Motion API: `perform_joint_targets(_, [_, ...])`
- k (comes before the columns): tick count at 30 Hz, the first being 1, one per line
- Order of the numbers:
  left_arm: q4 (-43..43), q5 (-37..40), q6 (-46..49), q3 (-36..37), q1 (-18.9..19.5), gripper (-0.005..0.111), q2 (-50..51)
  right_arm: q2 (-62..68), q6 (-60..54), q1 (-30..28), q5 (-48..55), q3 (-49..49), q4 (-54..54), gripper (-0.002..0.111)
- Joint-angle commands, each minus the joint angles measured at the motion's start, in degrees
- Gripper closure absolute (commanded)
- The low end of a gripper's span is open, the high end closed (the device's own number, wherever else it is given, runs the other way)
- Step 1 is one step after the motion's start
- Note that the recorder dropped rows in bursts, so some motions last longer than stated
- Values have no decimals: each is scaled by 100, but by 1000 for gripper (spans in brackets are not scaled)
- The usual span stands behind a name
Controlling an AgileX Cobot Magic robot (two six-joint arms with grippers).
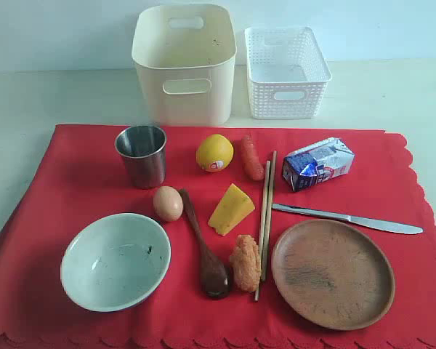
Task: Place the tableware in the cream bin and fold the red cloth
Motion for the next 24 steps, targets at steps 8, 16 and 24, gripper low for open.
perform_joint_targets(8, [-30,-38,1,-3,-7,106,47,-37,-61,-32,-59,14,-47,108])
perform_joint_targets(16, [-30,-38,1,-3,-7,106,47,-37,-61,-32,-135,14,-47,108])
perform_joint_targets(24, [-30,-38,1,-3,-7,106,47,-37,-61,-32,-210,14,-47,108])
